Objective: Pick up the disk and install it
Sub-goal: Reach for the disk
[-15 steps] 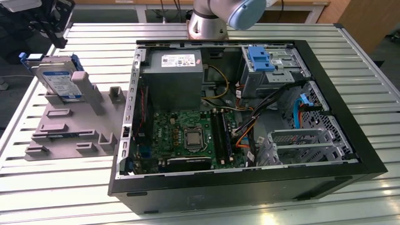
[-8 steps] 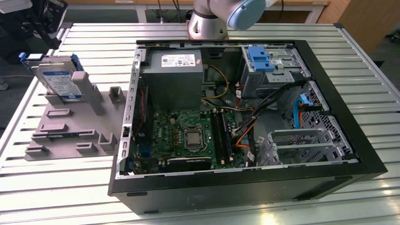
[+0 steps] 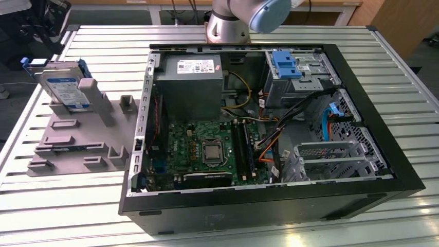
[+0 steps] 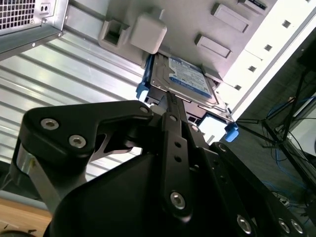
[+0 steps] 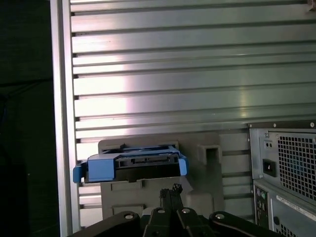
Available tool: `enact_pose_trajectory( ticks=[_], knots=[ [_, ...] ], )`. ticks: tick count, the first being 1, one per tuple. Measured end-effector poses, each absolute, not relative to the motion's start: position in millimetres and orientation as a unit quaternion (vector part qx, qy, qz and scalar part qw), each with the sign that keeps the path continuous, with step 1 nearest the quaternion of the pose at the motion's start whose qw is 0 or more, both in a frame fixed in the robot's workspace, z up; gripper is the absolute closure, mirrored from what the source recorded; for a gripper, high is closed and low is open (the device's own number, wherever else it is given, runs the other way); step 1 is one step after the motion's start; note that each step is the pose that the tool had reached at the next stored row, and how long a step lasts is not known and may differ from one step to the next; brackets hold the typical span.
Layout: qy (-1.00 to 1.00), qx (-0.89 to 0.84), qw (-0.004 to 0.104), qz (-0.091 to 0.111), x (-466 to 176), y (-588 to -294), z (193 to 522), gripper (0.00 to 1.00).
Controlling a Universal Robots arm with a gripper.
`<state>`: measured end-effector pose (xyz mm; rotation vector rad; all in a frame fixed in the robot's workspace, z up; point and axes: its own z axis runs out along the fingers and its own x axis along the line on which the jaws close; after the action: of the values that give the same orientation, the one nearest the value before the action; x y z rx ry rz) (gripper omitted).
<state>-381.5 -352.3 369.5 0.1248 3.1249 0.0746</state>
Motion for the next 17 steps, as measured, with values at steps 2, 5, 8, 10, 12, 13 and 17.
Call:
enact_pose_trajectory(
  ticks=[2, 5, 8, 10, 12, 13, 17],
  knots=[
    [0.999, 0.040, 0.007, 0.024, -386.3, -351.8, 368.5, 0.89],
    [0.999, 0.040, 0.007, 0.024, -390.7, -351.3, 366.9, 0.89],
    [0.999, 0.040, 0.007, 0.024, -390.9, -351.3, 366.9, 0.89],
    [0.999, 0.040, 0.007, 0.024, -391.0, -351.3, 366.9, 0.89],
    [0.999, 0.040, 0.007, 0.024, -391.0, -351.3, 366.9, 0.89],
    [0.999, 0.040, 0.007, 0.024, -391.1, -351.3, 366.9, 0.89],
    [0.999, 0.040, 0.007, 0.024, -391.9, -351.3, 366.8, 0.89]
  ],
)
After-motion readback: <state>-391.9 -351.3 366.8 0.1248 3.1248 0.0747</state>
